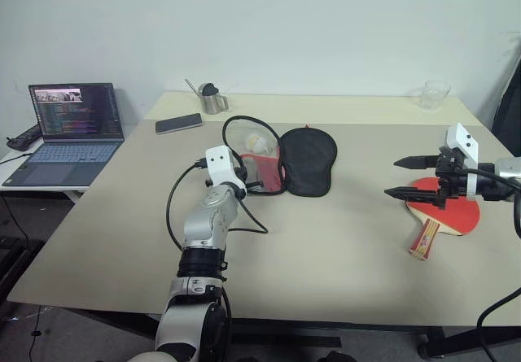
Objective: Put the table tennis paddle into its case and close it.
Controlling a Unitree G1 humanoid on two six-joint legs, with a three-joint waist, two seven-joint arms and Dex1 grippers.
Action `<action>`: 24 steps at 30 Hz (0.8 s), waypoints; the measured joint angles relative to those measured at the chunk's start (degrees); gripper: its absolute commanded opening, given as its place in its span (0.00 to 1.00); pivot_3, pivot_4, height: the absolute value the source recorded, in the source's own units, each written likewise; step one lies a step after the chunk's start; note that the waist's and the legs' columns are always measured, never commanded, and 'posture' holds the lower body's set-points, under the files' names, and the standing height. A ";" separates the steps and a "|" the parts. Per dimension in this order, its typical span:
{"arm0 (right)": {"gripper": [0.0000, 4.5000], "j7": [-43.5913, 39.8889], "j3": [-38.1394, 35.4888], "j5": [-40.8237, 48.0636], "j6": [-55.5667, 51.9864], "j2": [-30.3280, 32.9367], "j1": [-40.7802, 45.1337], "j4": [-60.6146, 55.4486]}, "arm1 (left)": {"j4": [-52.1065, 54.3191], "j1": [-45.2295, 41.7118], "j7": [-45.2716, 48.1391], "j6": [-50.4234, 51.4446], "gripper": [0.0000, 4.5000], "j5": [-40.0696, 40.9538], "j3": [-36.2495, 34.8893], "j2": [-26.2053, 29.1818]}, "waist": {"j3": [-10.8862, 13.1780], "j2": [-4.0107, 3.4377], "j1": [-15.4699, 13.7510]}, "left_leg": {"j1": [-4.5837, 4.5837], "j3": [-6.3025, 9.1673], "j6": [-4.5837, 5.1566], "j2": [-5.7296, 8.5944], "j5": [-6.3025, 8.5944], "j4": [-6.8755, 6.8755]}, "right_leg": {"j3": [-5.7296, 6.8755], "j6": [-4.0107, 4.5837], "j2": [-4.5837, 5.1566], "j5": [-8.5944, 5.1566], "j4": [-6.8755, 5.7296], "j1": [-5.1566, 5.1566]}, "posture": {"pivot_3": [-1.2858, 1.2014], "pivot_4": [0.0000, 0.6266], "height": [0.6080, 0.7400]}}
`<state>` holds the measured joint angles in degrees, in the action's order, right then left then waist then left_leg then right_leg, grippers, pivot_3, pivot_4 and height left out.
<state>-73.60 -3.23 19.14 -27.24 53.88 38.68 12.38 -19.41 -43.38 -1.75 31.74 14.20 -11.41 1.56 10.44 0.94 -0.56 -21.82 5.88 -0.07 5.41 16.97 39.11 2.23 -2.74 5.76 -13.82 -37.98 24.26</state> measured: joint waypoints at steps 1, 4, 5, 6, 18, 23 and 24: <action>1.00 0.03 0.00 0.00 0.00 -0.10 -0.06 -0.04 | 0.00 0.00 0.01 0.01 0.00 -0.01 0.14 -0.13 | 0.00 0.00 0.00 | 0.00 0.00 0.00 0.00 0.00 0.00 | 0.00 0.00 0.00 0.00 0.00 0.00 | 0.52 0.24 1.00; 1.00 0.14 0.00 0.00 0.00 -0.18 -0.41 -0.22 | 0.07 0.00 0.13 0.01 0.00 -0.04 0.37 0.38 | 0.00 0.00 0.00 | 0.01 -0.01 0.00 -0.01 0.00 0.00 | -0.01 0.00 0.00 0.00 -0.01 0.00 | 0.52 0.24 1.00; 1.00 0.15 0.00 0.00 0.00 -0.22 -0.44 -0.22 | 0.07 0.00 0.20 0.01 0.00 -0.04 0.37 0.76 | 0.00 0.00 0.01 | 0.02 -0.01 0.00 -0.01 0.00 0.00 | -0.01 0.00 0.00 0.00 -0.01 0.01 | 0.52 0.24 1.00; 1.00 0.15 0.00 0.00 0.00 -0.25 -0.44 -0.22 | 0.07 0.00 0.36 0.01 0.00 -0.04 0.36 1.17 | 0.00 0.00 0.02 | 0.02 -0.01 0.00 -0.01 0.00 0.00 | -0.01 0.00 0.00 0.00 -0.02 0.00 | 0.52 0.24 1.00; 1.00 0.26 0.03 -0.01 0.00 -0.80 -0.42 -0.22 | 0.12 -0.01 2.08 2.66 0.16 0.58 0.35 2.85 | 0.00 0.00 0.00 | 0.01 0.00 0.00 0.00 0.00 0.00 | -0.01 0.00 0.00 0.00 0.00 0.00 | 0.52 0.24 1.00; 1.00 0.70 -0.02 0.04 -0.03 -0.81 -1.24 -1.12 | 0.35 -0.01 3.34 3.04 0.55 1.07 0.86 2.72 | 0.00 0.00 -0.02 | 0.01 0.00 0.00 -0.01 0.00 0.00 | 0.00 0.00 0.00 0.00 0.00 0.00 | 0.52 0.24 1.00; 1.00 0.81 -0.02 0.06 -0.09 -0.81 -1.54 -1.15 | 0.36 -0.01 3.66 3.04 0.63 1.06 0.99 2.78 | 0.00 0.00 -0.02 | 0.01 -0.01 0.00 0.00 0.00 0.00 | -0.01 0.00 0.00 0.00 0.00 0.00 | 0.52 0.24 1.00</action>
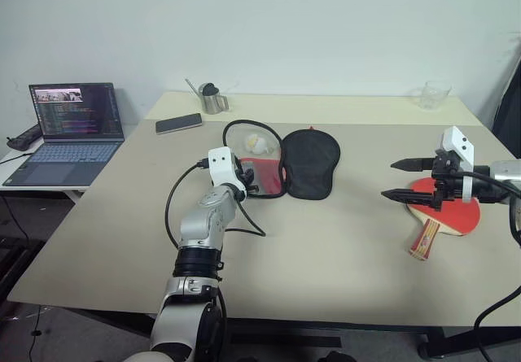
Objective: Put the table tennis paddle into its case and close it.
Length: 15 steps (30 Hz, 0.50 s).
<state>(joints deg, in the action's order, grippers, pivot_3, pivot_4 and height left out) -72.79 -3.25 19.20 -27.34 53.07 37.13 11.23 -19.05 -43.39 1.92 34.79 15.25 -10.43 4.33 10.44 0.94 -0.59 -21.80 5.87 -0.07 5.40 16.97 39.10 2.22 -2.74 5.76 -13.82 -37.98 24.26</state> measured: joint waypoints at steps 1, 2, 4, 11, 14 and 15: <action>1.00 0.19 0.00 0.01 -0.11 0.01 -0.23 -0.01 | 0.00 0.00 0.21 -0.01 0.71 -0.19 0.35 0.31 | 0.00 0.00 0.02 | 0.00 -0.01 0.00 0.00 0.00 0.00 | -0.01 0.00 0.00 0.00 0.00 0.00 | 0.52 0.24 1.00; 1.00 0.32 -0.01 0.03 -0.23 0.08 -0.46 -0.13 | 0.00 0.00 0.67 -0.02 0.77 -0.48 0.97 0.99 | 0.00 0.00 0.06 | 0.01 -0.01 0.00 0.00 0.00 0.00 | -0.01 0.00 0.00 0.00 -0.01 0.00 | 0.52 0.24 1.00; 1.00 0.58 -0.11 0.13 -0.88 0.36 -1.08 -0.89 | 0.29 0.06 3.27 0.04 0.77 -0.68 1.97 3.11 | 0.00 0.00 0.13 | 0.02 -0.01 0.00 -0.02 0.00 -0.01 | -0.01 0.00 -0.01 0.00 -0.03 0.02 | 0.52 0.24 1.00; 1.00 9.60 -4.51 0.01 -8.47 1.40 -5.67 -5.65 | 10.40 6.87 25.70 2.08 0.77 2.01 5.85 22.05 | -0.03 -0.05 0.58 | 0.02 0.01 0.00 -0.03 0.00 -0.07 | -0.04 0.02 -0.02 0.00 0.01 0.05 | 0.52 0.24 1.00; 1.00 14.21 -7.30 0.43 -14.02 1.50 -9.82 -10.73 | 14.73 12.48 37.71 2.21 0.77 4.71 6.29 30.64 | -0.03 -0.06 0.55 | 0.01 0.04 0.00 -0.03 0.00 -0.08 | -0.05 0.02 -0.02 -0.01 0.04 0.04 | 0.52 0.24 1.00; 1.00 16.31 -8.50 0.49 -16.39 1.46 -11.64 -13.12 | 15.92 14.40 42.56 1.50 0.77 5.62 6.38 33.55 | -0.03 -0.06 0.55 | -0.01 0.07 0.00 -0.03 0.00 -0.08 | -0.03 0.03 -0.01 -0.01 0.05 0.03 | 0.52 0.24 1.00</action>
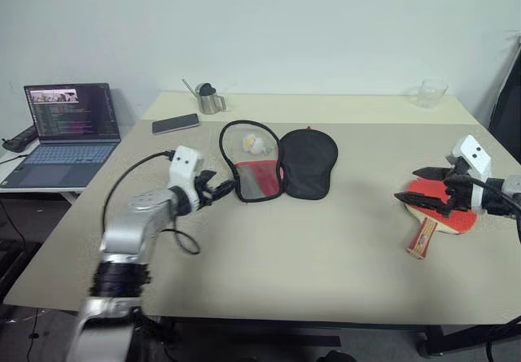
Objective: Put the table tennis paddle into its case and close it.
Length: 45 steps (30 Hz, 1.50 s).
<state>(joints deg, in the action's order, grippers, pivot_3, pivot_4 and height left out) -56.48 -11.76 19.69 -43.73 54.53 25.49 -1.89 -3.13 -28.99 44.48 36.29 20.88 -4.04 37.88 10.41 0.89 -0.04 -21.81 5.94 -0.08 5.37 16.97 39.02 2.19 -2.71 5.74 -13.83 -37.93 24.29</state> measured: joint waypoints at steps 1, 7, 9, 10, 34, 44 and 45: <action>1.00 2.47 -1.03 -0.05 -2.75 -0.04 -1.37 -1.73 | 0.56 1.26 3.84 -1.28 0.77 0.71 0.00 2.12 | 0.00 -0.01 -0.03 | 0.01 0.00 0.00 0.01 0.00 0.00 | 0.00 0.00 0.01 0.00 0.00 -0.01 | 0.52 0.24 1.00; 1.00 21.74 -6.07 -2.84 -20.85 -7.14 -1.76 -12.03 | 1.46 -2.87 14.47 -6.90 0.77 2.98 2.49 0.42 | -0.04 0.03 -1.29 | 0.04 0.11 0.02 0.02 -0.01 0.05 | 0.11 0.05 0.02 0.09 -0.02 -0.16 | 0.52 0.24 1.00; 1.00 29.05 -7.46 -4.70 -26.14 -12.64 -1.00 -14.96 | 1.34 -5.58 15.69 -7.85 0.77 3.20 4.28 -1.63 | -0.04 0.03 -1.25 | 0.05 0.07 0.02 0.02 -0.01 0.05 | 0.06 0.05 0.02 0.10 -0.07 -0.13 | 0.52 0.24 1.00; 1.00 32.52 -8.03 -5.82 -28.58 -15.53 -0.18 -16.16 | 1.08 -6.42 16.26 -8.32 0.77 3.14 5.07 -2.24 | -0.04 0.02 -1.24 | 0.04 0.05 0.02 0.02 -0.01 0.05 | 0.04 0.05 0.02 0.10 -0.08 -0.10 | 0.52 0.24 1.00; 1.00 65.43 -21.32 -25.08 -38.40 -54.12 7.19 -18.93 | -3.75 -11.45 20.86 -11.72 0.77 1.60 9.23 -5.62 | -0.18 -0.20 1.28 | 0.16 -0.13 0.02 -0.05 -0.02 -0.04 | -0.31 0.07 -0.48 0.10 -0.22 0.10 | 0.52 0.24 1.00; 0.96 72.41 -21.50 -25.22 -26.71 -55.89 11.57 -7.63 | -0.22 -9.49 18.27 -10.34 0.78 1.67 8.37 -3.99 | -0.19 -0.20 1.89 | 0.36 -0.20 0.02 -0.07 -0.02 -0.06 | -0.40 0.07 -0.48 0.10 -0.21 -0.04 | 0.52 0.24 1.00; 0.91 73.17 -21.40 -25.20 -25.65 -55.89 11.61 -6.79 | 0.43 -9.11 17.86 -10.32 0.79 1.67 8.10 -3.62 | -0.19 -0.20 1.89 | 0.43 -0.21 0.03 -0.07 -0.02 -0.07 | -0.42 0.07 -0.48 0.10 -0.20 -0.12 | 0.52 0.24 1.00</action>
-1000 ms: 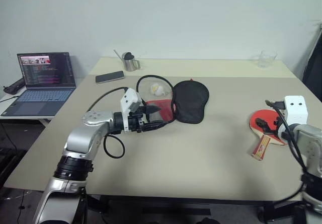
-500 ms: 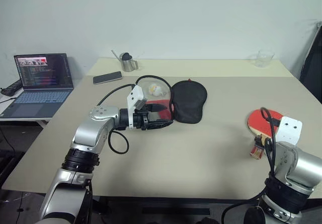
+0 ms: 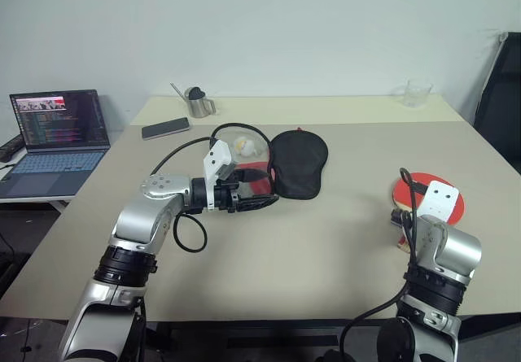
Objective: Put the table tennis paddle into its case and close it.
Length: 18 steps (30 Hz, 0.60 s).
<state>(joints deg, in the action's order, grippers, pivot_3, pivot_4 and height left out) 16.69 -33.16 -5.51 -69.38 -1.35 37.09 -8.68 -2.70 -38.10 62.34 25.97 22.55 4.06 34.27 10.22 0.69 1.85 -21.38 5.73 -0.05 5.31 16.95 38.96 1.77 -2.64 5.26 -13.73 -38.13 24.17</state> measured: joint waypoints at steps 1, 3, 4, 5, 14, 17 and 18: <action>0.87 0.49 0.07 0.04 0.82 0.01 0.01 0.60 | 0.34 0.32 -0.43 0.00 0.79 0.00 -0.16 0.40 | 0.00 0.00 -0.04 | 0.07 -0.01 0.01 0.01 0.00 -0.01 | -0.02 0.00 0.00 0.00 0.00 -0.06 | 0.52 0.24 1.00; 0.74 1.46 0.38 0.05 2.03 0.04 0.01 1.69 | 0.38 0.74 -0.75 0.01 0.79 0.00 -0.85 0.99 | 0.00 0.00 -0.04 | 0.19 -0.03 0.02 0.01 0.01 -0.05 | -0.04 0.00 -0.02 0.00 -0.02 -0.12 | 0.52 0.24 1.00; 0.67 1.94 0.69 0.06 2.64 0.15 0.01 2.20 | 0.38 0.98 -0.98 0.02 0.79 0.00 -1.22 1.49 | -0.01 0.00 -0.11 | 0.21 -0.03 0.02 0.00 0.01 -0.06 | -0.04 0.00 -0.03 0.00 -0.03 -0.13 | 0.52 0.24 1.00; 0.60 2.27 0.74 0.07 2.84 0.21 0.01 2.44 | 0.41 1.10 -1.08 0.03 0.79 0.00 -1.45 1.77 | -0.01 0.01 -0.23 | 0.22 -0.02 0.02 0.01 0.01 -0.06 | -0.04 0.00 -0.03 0.00 -0.02 -0.15 | 0.52 0.24 1.00; 0.24 3.50 1.23 1.25 4.36 0.99 0.82 4.99 | 1.54 1.78 -2.22 0.24 0.79 0.04 -2.33 2.22 | -0.05 0.08 -0.44 | 0.23 -0.04 0.02 0.01 0.01 -0.08 | -0.06 0.00 -0.03 0.00 0.02 -0.16 | 0.52 0.24 1.00; 0.24 3.86 1.01 2.10 4.42 1.09 1.86 6.00 | 2.10 1.97 -2.80 0.27 0.79 0.09 -2.38 2.22 | -0.05 0.08 -0.27 | 0.27 -0.12 0.03 0.01 0.02 -0.08 | -0.15 -0.01 -0.03 0.00 -0.01 -0.16 | 0.52 0.24 1.00; 0.24 4.06 0.97 2.28 4.42 1.13 2.32 6.47 | 2.19 2.16 -2.96 0.28 0.79 0.09 -2.46 2.27 | -0.05 0.08 -0.17 | 0.28 -0.16 0.03 0.00 0.02 -0.10 | -0.20 -0.01 -0.04 0.00 -0.02 -0.15 | 0.52 0.24 1.00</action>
<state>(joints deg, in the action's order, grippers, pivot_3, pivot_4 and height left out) 20.76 -32.19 -3.23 -64.96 -0.23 39.42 -2.21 -0.52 -35.93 59.38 26.26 22.64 1.60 36.54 10.17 0.77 1.68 -21.09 5.57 -0.01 5.30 16.97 38.86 1.57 -2.64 5.22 -13.73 -38.15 24.02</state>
